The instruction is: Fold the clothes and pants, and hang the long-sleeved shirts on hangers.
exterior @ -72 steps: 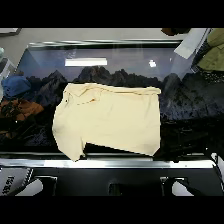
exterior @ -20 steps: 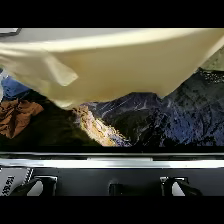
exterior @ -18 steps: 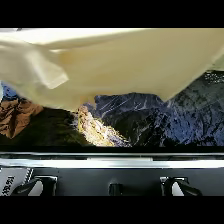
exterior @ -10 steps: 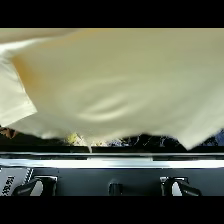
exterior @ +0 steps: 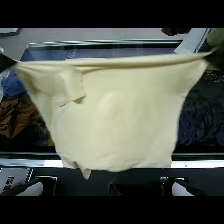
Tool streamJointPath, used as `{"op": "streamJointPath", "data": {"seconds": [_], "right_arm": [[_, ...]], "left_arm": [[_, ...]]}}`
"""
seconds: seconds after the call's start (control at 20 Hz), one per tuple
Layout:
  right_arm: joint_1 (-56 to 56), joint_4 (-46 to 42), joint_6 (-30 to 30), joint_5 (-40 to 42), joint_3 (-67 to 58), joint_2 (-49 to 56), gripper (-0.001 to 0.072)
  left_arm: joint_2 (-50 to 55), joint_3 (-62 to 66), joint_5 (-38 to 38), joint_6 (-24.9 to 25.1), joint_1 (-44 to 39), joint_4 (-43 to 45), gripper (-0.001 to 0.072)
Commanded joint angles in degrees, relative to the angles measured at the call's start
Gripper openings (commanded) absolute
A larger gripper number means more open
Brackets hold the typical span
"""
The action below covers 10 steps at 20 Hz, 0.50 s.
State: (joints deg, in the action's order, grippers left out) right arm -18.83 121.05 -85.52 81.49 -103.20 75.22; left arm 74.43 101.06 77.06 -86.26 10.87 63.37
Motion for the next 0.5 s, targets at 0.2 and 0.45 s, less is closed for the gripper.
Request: {"op": "streamJointPath", "data": {"seconds": [0.2, 0.45], "right_arm": [[4.9, -3.2, -3.2, -15.8, 1.3, 30.5, 0.0026], [4.9, -5.0, -3.9, -23.6, 1.0, 33.0, 0.0026]], "left_arm": [[32.2, 0.7, -15.6, 2.2, -8.0, -5.6, 0.0013], [37.2, 2.0, -22.5, 6.5, -8.0, -5.3, 0.0013]]}}
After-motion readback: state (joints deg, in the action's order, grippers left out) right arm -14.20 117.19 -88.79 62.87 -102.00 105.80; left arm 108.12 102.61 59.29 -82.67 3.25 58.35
